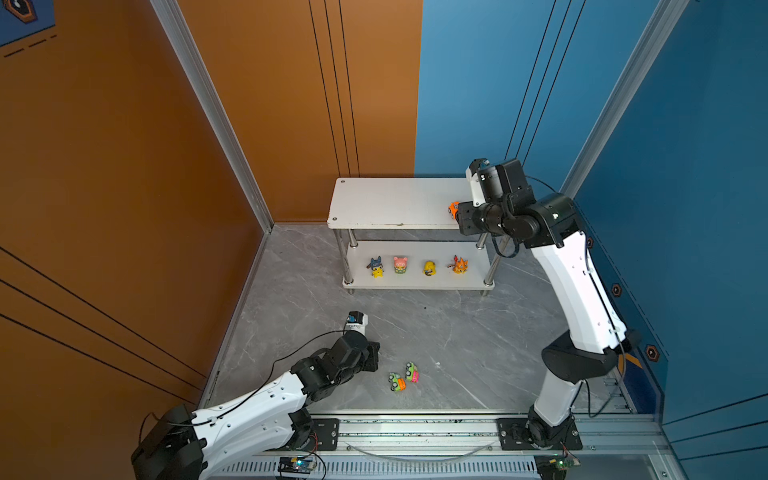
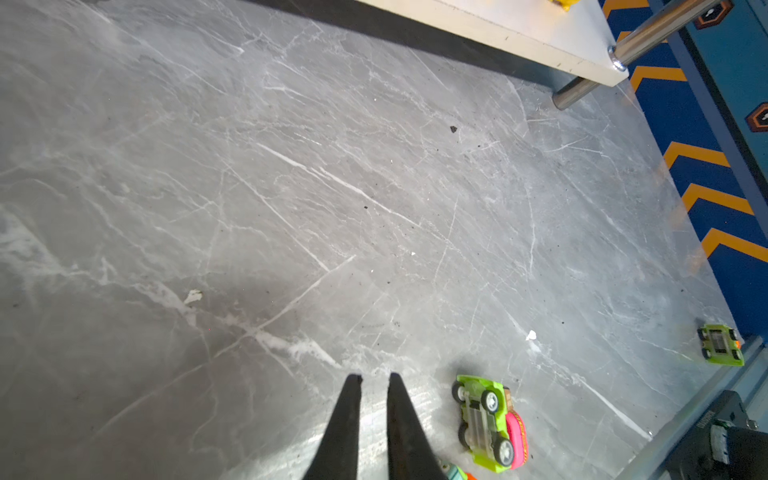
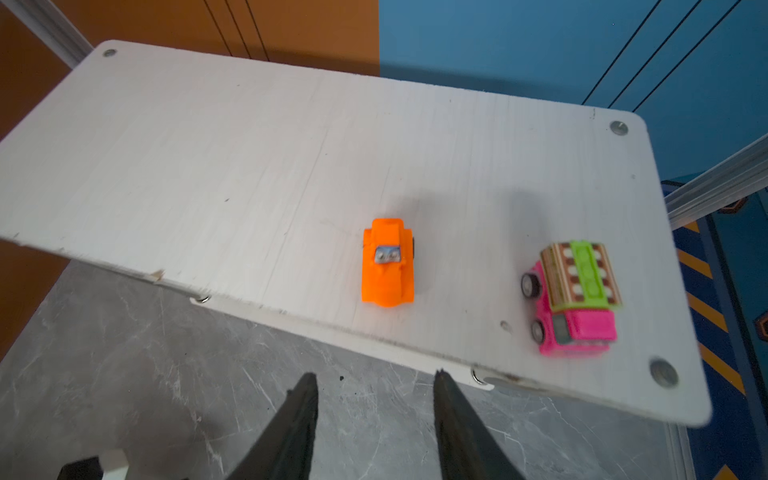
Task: Place and organize the plastic toys onto the shelf
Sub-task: 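Lower the orange car onto the top shelf beside the pink truck, open right gripper, then bring the right gripper back down over the green cars on the floor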
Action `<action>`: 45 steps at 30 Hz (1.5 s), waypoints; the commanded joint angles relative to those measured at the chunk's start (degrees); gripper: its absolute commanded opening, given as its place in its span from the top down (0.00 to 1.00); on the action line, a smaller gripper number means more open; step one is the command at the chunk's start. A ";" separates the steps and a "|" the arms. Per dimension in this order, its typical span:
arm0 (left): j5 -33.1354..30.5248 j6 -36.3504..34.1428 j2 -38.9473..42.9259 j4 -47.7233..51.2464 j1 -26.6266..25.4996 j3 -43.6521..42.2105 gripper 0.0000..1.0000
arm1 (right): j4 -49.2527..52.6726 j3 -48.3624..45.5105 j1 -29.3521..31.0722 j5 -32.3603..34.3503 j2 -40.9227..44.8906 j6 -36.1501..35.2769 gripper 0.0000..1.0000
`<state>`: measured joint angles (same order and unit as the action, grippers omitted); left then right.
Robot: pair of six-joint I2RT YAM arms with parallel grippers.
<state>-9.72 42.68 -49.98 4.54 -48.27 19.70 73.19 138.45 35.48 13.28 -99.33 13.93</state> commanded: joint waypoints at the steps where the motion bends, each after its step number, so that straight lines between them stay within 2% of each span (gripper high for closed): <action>1: -2.40 -0.73 2.40 4.11 0.37 0.56 0.83 | -3.42 -12.99 7.58 8.01 10.80 1.25 0.52; 3: -2.86 -0.32 3.89 5.32 0.46 -0.06 0.83 | -7.53 -25.37 12.45 10.92 18.25 3.98 0.52; 5: -3.31 0.32 5.24 5.79 0.36 -0.80 0.87 | -12.03 -39.07 16.19 11.51 25.79 7.53 0.54; 7: -3.64 1.03 6.49 5.84 0.33 -1.60 0.92 | -15.56 -51.95 18.61 8.82 30.87 11.28 0.65; 12: -3.13 2.79 6.12 5.15 0.11 -3.41 0.96 | -26.81 -75.97 24.81 -2.34 31.82 17.76 0.72; 13: -3.04 3.30 5.36 4.35 -0.27 -3.82 0.96 | -29.88 -79.19 26.29 -3.82 30.73 18.90 0.72; 14: -3.12 3.73 4.58 3.51 -0.46 -4.09 0.96 | -32.58 -81.84 27.23 -4.94 29.73 20.01 0.68; 16: -3.44 4.57 1.96 0.85 -1.47 -4.75 0.94 | -38.15 -85.77 28.58 -7.79 27.05 20.85 0.53; 18: -3.60 5.17 -0.90 -1.46 -2.12 -4.95 0.93 | -41.80 -87.67 29.05 -8.43 24.07 21.25 0.48; 20: -3.59 5.33 -3.96 -3.16 -2.76 -4.42 0.93 | -43.53 -88.08 29.05 -9.94 20.61 21.75 0.51; 21: -3.62 5.27 -5.23 -3.55 -3.23 -3.88 0.93 | -45.50 -88.48 29.32 -11.01 19.03 21.75 0.58; 24: -4.55 4.70 -8.10 -3.97 -3.88 -2.22 0.94 | -50.50 -89.36 29.98 -13.76 15.77 22.26 0.88; 26: -4.92 4.39 -9.05 -4.29 -3.76 -1.86 0.94 | -51.44 -88.63 30.93 -14.07 13.71 22.24 1.00; 45: -2.59 3.55 -9.49 -5.41 -0.60 -3.06 0.94 | -48.34 -78.20 32.23 -15.55 -0.48 19.58 1.00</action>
<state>-13.02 46.94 -60.10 -0.67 -49.43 16.84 22.87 58.54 67.96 -2.07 -96.68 34.65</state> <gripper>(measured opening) 0.064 0.047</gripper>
